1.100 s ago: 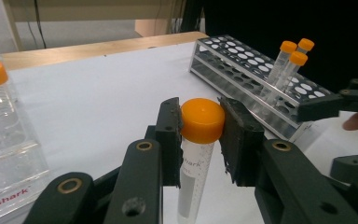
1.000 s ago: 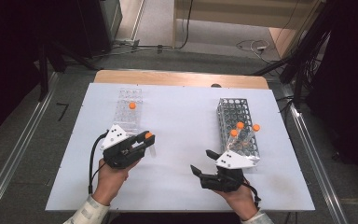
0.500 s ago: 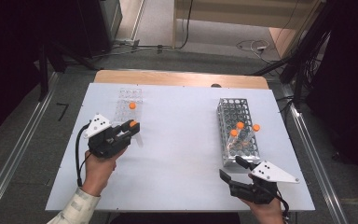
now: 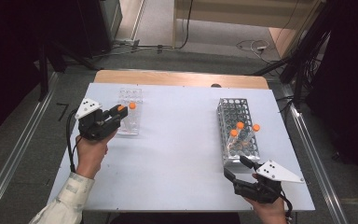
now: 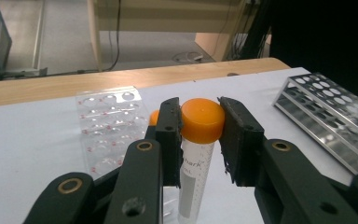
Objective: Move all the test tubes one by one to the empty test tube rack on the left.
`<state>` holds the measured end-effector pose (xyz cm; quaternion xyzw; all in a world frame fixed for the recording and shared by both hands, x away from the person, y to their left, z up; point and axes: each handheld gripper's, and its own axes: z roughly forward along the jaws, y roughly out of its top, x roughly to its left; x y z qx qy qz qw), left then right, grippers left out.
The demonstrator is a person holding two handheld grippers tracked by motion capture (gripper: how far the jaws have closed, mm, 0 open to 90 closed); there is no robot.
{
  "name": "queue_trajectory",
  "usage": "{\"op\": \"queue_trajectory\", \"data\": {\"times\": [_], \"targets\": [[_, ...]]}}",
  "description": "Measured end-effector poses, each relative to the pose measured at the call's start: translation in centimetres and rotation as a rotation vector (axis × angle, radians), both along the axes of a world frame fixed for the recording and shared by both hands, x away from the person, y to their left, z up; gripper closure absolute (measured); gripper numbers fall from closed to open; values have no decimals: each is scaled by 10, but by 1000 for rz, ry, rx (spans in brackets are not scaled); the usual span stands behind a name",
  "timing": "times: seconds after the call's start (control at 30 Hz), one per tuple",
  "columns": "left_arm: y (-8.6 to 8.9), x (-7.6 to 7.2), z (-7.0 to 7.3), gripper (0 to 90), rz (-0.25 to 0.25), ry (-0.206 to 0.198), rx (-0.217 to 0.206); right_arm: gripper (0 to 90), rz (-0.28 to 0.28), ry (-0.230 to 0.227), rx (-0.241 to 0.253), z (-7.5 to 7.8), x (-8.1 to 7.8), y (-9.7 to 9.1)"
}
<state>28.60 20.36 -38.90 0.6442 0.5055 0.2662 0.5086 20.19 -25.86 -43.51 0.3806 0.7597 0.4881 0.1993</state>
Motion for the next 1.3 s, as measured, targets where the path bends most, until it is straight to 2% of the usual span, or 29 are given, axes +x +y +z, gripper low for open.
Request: {"op": "queue_trajectory", "data": {"times": [0.67,1.13,1.3], "targets": [[6,28,10,698,77,-25,9,255,-45,0,23,1,4,-11],[6,41,5,698,124,-53,56,255,-49,3,28,0,4,-11],[5,48,1,698,137,-53,53,255,-48,4,29,0,4,-12]]}}
